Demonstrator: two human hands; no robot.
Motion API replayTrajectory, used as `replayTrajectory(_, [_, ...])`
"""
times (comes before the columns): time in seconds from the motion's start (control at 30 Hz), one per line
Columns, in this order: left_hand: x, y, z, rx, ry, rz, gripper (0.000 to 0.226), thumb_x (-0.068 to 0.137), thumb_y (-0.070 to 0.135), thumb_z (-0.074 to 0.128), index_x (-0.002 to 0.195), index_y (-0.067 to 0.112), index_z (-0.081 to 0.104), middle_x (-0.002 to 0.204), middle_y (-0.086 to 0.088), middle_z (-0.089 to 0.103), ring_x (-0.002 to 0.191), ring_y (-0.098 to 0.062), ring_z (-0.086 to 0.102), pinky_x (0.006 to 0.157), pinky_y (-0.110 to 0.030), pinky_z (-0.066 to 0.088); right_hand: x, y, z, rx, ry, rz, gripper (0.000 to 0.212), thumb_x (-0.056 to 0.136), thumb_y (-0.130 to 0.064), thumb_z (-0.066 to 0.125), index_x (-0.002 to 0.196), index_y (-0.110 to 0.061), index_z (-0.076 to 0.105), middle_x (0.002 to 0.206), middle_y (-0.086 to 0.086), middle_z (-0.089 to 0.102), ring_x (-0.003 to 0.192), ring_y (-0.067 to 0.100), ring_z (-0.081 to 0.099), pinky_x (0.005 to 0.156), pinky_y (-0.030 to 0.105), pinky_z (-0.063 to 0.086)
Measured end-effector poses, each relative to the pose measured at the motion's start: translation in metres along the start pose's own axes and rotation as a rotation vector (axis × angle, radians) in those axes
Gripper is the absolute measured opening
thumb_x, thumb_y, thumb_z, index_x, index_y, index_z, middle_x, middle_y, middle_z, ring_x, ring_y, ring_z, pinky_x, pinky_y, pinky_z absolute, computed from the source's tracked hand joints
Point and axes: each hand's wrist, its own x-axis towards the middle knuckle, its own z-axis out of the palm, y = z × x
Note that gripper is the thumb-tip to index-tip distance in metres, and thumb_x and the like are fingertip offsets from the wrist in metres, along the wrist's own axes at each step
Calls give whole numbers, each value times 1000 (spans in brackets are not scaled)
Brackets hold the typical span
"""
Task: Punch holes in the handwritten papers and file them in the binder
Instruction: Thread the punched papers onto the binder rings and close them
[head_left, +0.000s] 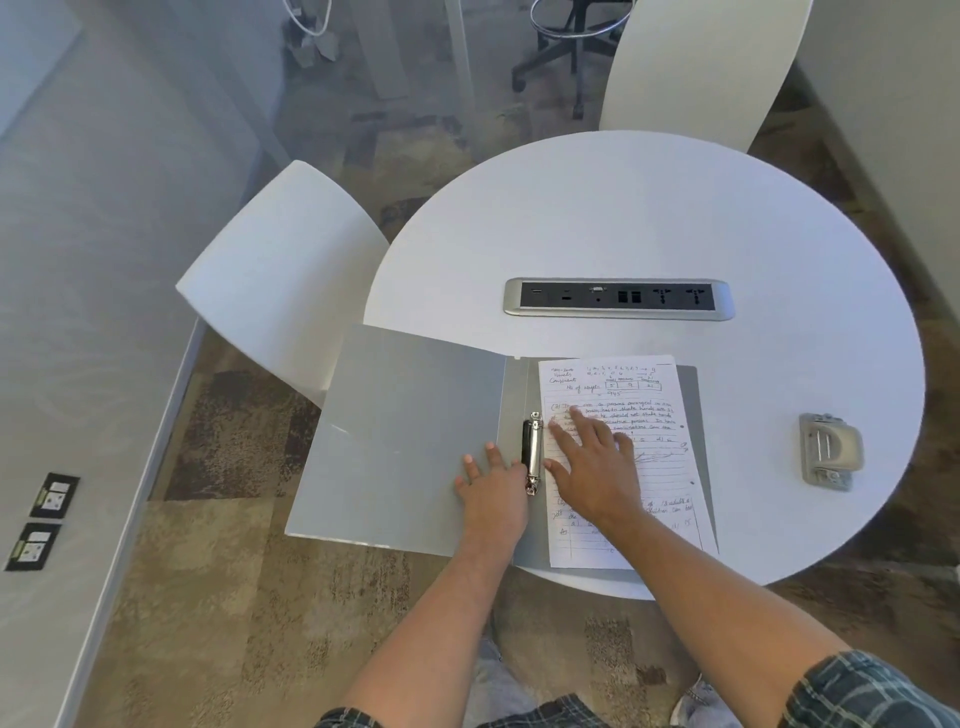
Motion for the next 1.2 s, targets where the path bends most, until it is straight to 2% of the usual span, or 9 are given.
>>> replayTrajectory(0.1, [1,-2,1,5,26,18,46,104,6,37,147,19,48,170,-19,9,151,-55,12,123,-63,15,-8,1,-1,212,82,-137,35,98,-19,63,131,-26,69,143,0,59,131,26,53,108,45,39])
replayTrajectory(0.17, [3,-4,1,-37,23,25,43,105,8,38,145,21,50,171,-16,9,153,-53,11,124,-63,13,-15,3,3,278,99,-259,26,91,-8,68,112,-19,78,117,1,70,110,29,63,92,43,49])
replayTrajectory(0.23, [6,-6,3,-125,16,33,39,106,12,42,140,23,56,171,-12,8,154,-50,8,124,-64,11,-19,4,6,299,91,-307,26,86,-9,72,111,-17,78,104,1,71,98,26,64,84,42,49])
replayTrajectory(0.37, [9,-11,7,-303,24,52,23,107,22,46,122,21,63,171,-7,11,155,-49,5,123,-66,9,-17,6,11,413,-59,-186,32,81,-24,76,113,-29,74,93,-15,63,95,13,54,91,38,38])
replayTrajectory(0.47, [11,-18,7,-435,26,77,9,104,19,51,106,22,59,171,-5,13,154,-49,2,122,-67,7,-11,7,12,557,-161,-78,27,78,-27,79,102,-36,73,89,-18,61,96,11,53,94,37,30])
replayTrajectory(0.6, [13,-25,4,-470,-57,129,19,100,18,59,115,29,59,172,0,5,155,-48,-4,121,-66,1,-7,7,9,560,-215,-71,24,76,-31,81,85,-45,64,90,-14,61,93,11,52,87,35,23])
replayTrajectory(0.77, [14,-33,2,-474,-122,182,25,97,19,63,116,34,54,172,4,-2,155,-44,-10,123,-64,-3,-7,8,8,605,-222,-59,20,76,-29,82,87,-39,69,89,-12,59,91,10,52,89,36,24])
replayTrajectory(1.0, [13,-40,1,-555,-127,192,25,93,21,68,96,38,50,171,10,3,157,-37,-8,124,-63,10,-8,12,6,690,-233,-85,24,64,-33,78,85,-33,68,79,-13,53,80,4,51,90,37,25])
replayTrajectory(1.2, [16,-44,0,-591,-99,170,25,90,23,73,107,32,57,170,10,13,158,-35,-2,124,-56,19,-6,16,-2,731,-298,-121,25,73,-43,85,87,-28,70,78,-11,54,75,6,52,93,37,29])
